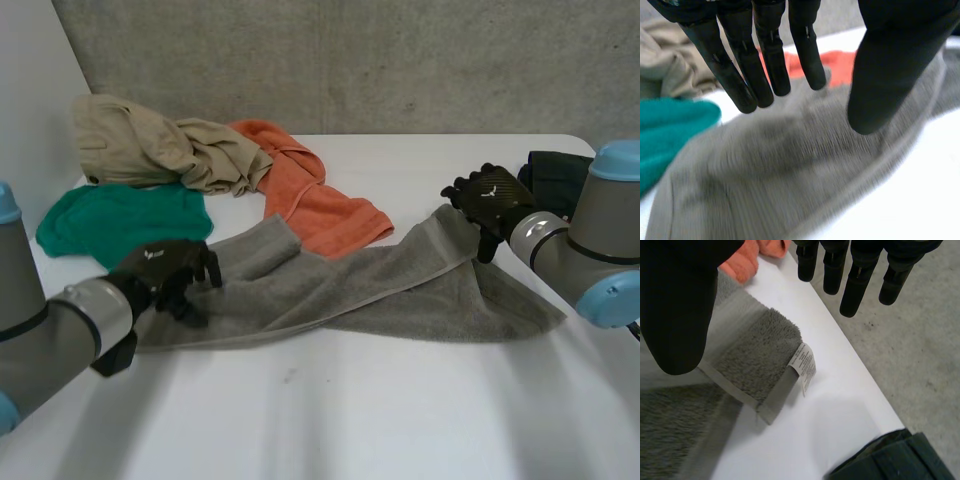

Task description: Fold the laundry.

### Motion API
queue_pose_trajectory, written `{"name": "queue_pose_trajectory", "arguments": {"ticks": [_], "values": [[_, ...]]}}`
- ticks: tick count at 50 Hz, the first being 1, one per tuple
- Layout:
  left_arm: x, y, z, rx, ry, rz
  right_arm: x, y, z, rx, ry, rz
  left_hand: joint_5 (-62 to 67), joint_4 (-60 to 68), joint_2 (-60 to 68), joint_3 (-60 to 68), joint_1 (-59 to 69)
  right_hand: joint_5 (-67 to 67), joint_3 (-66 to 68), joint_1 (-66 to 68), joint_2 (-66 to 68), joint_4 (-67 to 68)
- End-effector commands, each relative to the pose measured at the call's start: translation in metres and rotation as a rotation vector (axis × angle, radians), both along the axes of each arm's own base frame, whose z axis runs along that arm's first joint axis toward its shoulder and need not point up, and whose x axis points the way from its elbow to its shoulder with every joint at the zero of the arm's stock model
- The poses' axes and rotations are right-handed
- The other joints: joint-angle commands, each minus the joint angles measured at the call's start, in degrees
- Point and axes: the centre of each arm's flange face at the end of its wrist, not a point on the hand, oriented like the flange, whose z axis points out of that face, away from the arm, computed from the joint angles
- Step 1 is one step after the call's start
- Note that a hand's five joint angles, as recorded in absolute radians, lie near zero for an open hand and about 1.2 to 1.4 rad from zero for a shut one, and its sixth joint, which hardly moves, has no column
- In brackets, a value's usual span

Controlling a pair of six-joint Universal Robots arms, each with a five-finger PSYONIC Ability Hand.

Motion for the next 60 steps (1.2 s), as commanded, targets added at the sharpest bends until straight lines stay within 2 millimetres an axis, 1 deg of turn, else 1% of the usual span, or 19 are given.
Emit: {"name": "queue_pose_trajectory", "arguments": {"ticks": [1,6,10,14,17,21,22,25,26,29,30,33,34,38,42,48,52,54,60], "values": [[0.015,0.021,-0.016,0.049,-0.119,-0.023,0.001,-0.015,-0.027,-0.028,0.098,0.074,-8.6,-8.7,-8.9,-9.1,-8.7,9.4,-0.8,10.8,9.8,10.1],[0.020,0.023,-0.024,0.047,-0.152,-0.032,0.002,-0.026,-0.041,-0.042,0.102,0.085,-13.2,-13.2,-13.5,-13.7,-13.2,12.8,2.5,14.2,13.1,13.5],[0.021,0.020,-0.030,0.042,-0.158,-0.028,0.004,-0.035,-0.051,-0.064,0.088,0.084,-16.7,-16.7,-17.0,-17.2,-16.7,24.0,13.8,25.4,24.4,24.7],[0.020,0.016,-0.036,0.031,-0.163,-0.029,0.004,-0.042,-0.055,-0.087,0.063,0.075,-19.4,-19.4,-19.7,-19.9,-19.4,63.9,53.6,65.3,64.2,64.5],[0.019,0.013,-0.039,0.022,-0.168,-0.023,0.005,-0.040,-0.041,-0.097,0.032,0.070,-20.8,-20.8,-21.0,-21.2,-20.8,64.0,53.7,65.4,64.3,64.6],[0.017,0.006,-0.045,-0.015,-0.181,-0.014,0.007,-0.031,-0.001,-0.115,-0.065,0.053,-22.8,-22.8,-23.0,-23.2,-22.8,64.0,53.7,65.4,64.3,64.6],[0.016,0.003,-0.047,-0.033,-0.192,-0.015,0.008,-0.027,0.017,-0.113,-0.117,0.041,-24.5,-24.5,-24.7,-24.9,-24.5,64.0,53.7,65.4,64.3,64.6],[0.016,-0.004,-0.052,-0.055,-0.213,-0.007,0.008,-0.018,0.039,-0.094,-0.195,0.023,-25.3,-25.3,-25.6,-25.8,-25.3,64.0,53.7,65.4,64.3,64.6],[0.016,-0.008,-0.055,-0.068,-0.230,0.000,0.008,-0.010,0.053,-0.074,-0.228,0.009,-25.8,-25.8,-26.1,-26.3,-25.8,64.0,53.7,65.4,64.3,64.6],[0.017,-0.012,-0.057,-0.090,-0.256,0.010,0.005,0.003,0.076,-0.049,-0.250,-0.014,-25.8,-25.8,-26.1,-26.3,-25.8,64.0,53.7,65.4,64.3,64.6],[0.017,-0.015,-0.059,-0.103,-0.267,0.012,0.002,0.013,0.091,-0.030,-0.260,-0.021,-25.8,-25.8,-26.1,-26.3,-25.8,64.0,53.7,65.4,64.3,64.6],[0.016,-0.019,-0.059,-0.128,-0.279,0.013,-0.001,0.029,0.113,-0.005,-0.277,-0.024,-25.5,-25.5,-25.7,-25.9,-25.5,64.0,53.7,65.4,64.3,64.6],[0.014,-0.020,-0.062,-0.134,-0.286,0.003,-0.003,0.038,0.127,-0.001,-0.292,-0.026,-24.8,-24.8,-25.1,-25.3,-24.8,64.0,53.7,65.4,64.3,64.6],[0.010,-0.023,-0.066,-0.157,-0.306,-0.012,-0.006,0.056,0.154,0.005,-0.350,-0.036,-18.1,-18.1,-18.4,-18.6,-18.2,64.0,53.7,65.4,64.3,64.6],[0.007,-0.026,-0.069,-0.184,-0.329,-0.020,-0.012,0.063,0.176,-0.021,-0.413,-0.070,-9.4,-9.4,-9.6,-9.8,-9.4,64.0,53.7,65.4,64.3,64.6],[0.004,-0.027,-0.066,-0.215,-0.350,0.000,-0.021,0.065,0.184,-0.039,-0.437,-0.148,2.8,2.7,2.5,2.3,2.7,64.0,53.7,65.4,64.3,64.6],[0.002,-0.028,-0.062,-0.253,-0.346,0.016,-0.025,0.060,0.180,-0.036,-0.417,-0.184,20.1,20.0,19.8,19.6,20.0,64.0,53.7,65.4,64.3,64.6],[0.001,-0.030,-0.061,-0.281,-0.349,0.029,-0.028,0.057,0.176,-0.034,-0.404,-0.200,38.4,38.4,38.1,37.9,38.3,64.0,53.7,65.4,64.3,64.6],[0.010,-0.042,-0.047,-0.351,-0.342,0.106,-0.038,0.052,0.169,-0.013,-0.374,-0.244,38.9,38.9,38.7,38.5,38.9,64.0,53.7,65.4,64.3,64.6]]}}
